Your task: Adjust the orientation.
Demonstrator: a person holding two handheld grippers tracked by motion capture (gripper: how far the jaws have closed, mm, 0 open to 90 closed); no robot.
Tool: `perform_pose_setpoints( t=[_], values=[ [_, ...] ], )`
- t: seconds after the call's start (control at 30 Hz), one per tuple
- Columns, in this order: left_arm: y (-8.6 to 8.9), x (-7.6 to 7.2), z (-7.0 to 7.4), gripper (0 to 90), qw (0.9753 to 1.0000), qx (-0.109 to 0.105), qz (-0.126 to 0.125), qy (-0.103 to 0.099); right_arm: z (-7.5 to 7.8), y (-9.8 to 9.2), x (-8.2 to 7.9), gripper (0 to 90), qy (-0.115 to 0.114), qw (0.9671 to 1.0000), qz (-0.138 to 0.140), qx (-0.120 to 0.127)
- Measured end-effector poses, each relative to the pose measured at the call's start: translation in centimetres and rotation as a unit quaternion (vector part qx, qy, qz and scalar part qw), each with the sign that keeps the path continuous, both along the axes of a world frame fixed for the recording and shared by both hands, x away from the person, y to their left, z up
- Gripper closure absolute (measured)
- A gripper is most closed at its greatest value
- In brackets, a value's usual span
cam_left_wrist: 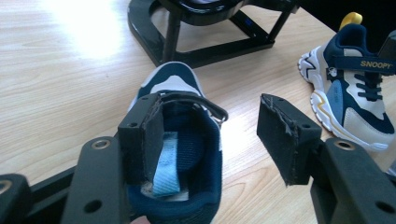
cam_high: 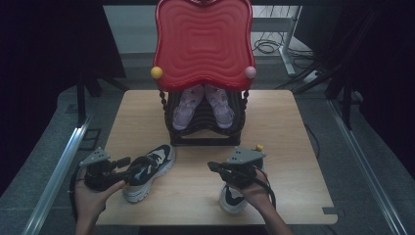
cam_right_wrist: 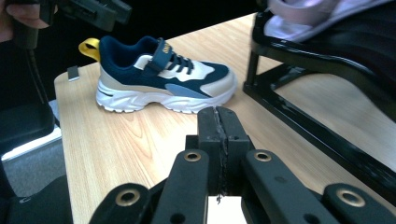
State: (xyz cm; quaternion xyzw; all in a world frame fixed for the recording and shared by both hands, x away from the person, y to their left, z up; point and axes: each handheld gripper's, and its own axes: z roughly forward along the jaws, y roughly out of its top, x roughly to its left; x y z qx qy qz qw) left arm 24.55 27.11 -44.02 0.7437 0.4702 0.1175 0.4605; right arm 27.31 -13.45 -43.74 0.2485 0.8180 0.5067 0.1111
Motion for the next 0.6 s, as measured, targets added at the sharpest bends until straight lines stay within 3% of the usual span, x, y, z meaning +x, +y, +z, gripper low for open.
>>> perform_pose_setpoints(
  t=[0.17, 0.6],
  values=[
    [-0.1, -0.1, -0.2, 41.0, 1.0000, 0.001, -0.002, 0.002, -0.6, -2.4, 0.1, 89.9, 0.004, 0.9997, -0.024, -0.007],
    [0.2, -0.3, -0.1, 40.8, 1.0000, -0.003, -0.003, 0.000, -1.3, -7.3, -0.4, 90.0, 0.020, 0.9965, -0.081, 0.008]
  ],
)
